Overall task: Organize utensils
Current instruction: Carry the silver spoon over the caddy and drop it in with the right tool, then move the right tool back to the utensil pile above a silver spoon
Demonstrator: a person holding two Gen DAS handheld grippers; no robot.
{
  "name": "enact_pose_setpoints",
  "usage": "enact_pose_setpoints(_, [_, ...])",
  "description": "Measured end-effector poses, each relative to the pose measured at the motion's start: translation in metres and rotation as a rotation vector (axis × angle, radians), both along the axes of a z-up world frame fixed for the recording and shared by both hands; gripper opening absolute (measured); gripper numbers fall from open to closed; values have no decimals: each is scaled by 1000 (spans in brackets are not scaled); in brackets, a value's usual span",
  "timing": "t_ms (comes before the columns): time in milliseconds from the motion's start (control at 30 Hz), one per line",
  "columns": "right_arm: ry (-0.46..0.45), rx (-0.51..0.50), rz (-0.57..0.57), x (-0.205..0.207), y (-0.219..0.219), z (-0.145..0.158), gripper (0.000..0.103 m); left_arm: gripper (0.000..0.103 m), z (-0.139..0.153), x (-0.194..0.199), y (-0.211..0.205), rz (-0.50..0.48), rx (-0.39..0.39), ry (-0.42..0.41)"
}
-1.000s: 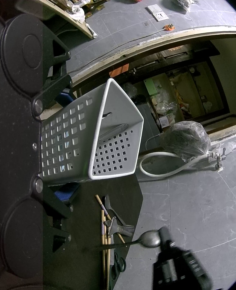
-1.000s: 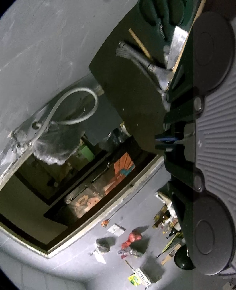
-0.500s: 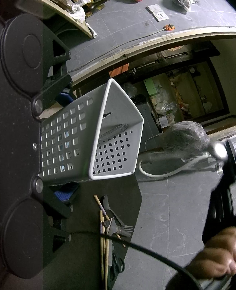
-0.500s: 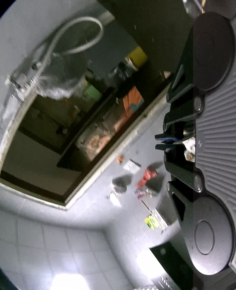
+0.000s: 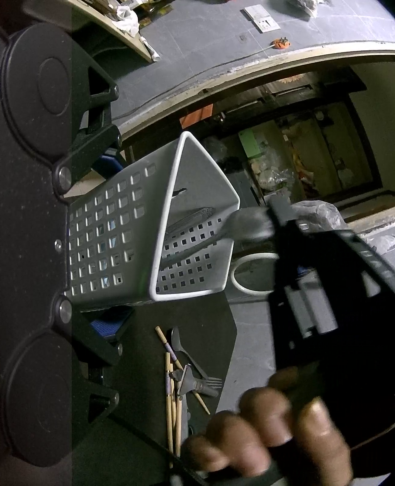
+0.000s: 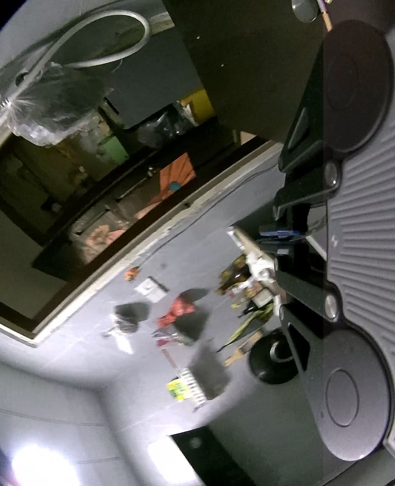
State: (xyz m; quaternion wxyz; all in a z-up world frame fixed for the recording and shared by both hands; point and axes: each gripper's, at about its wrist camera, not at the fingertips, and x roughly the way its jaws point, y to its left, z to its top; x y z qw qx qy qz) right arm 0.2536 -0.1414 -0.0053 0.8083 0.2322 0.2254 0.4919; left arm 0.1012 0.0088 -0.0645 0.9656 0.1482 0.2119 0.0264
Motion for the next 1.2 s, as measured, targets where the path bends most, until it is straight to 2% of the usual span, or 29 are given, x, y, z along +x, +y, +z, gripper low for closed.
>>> enact_pose_setpoints(33, [4, -20, -1, -1, 1, -2, 11, 88, 0, 0, 0, -2, 1, 1])
enact_pose_setpoints(67, [9, -35, -1, -3, 1, -3, 17, 87, 0, 0, 1, -4, 1, 1])
enact_pose_setpoints(100, [10, -40, -3, -6, 0, -4, 37, 87, 0, 1, 1, -6, 2, 2])
enact_pose_setpoints(167, [-8, -46, -8, -12, -3, -3, 64, 88, 0, 1, 2, -8, 4, 3])
enact_pose_setpoints(267, [-49, -66, -5, -23, -8, 0, 68, 88, 0, 2, 2, -13, 6, 4])
enact_pose_setpoints(400, [-106, -85, -54, -37, -23, 7, 91, 88, 0, 3, 2, -16, 7, 7])
enact_pose_setpoints(500, [-125, -108, -104, -43, -38, 11, 99, 88, 0, 3, 2, -15, 7, 10])
enact_pose_setpoints(667, [-101, -158, -208, -48, -68, 3, 103, 88, 1, 5, 1, -14, 8, 13])
enact_pose_setpoints(867, [-39, -265, -320, -45, -90, -24, 103, 88, 1, 5, 0, -10, 8, 16])
enact_pose_setpoints(1033, [10, -342, -360, -28, -93, -48, 103, 88, 1, 5, 1, -8, 7, 15])
enact_pose_setpoints(1200, [19, -392, -362, -1, -83, -63, 103, 88, 1, 5, 2, -5, 6, 14])
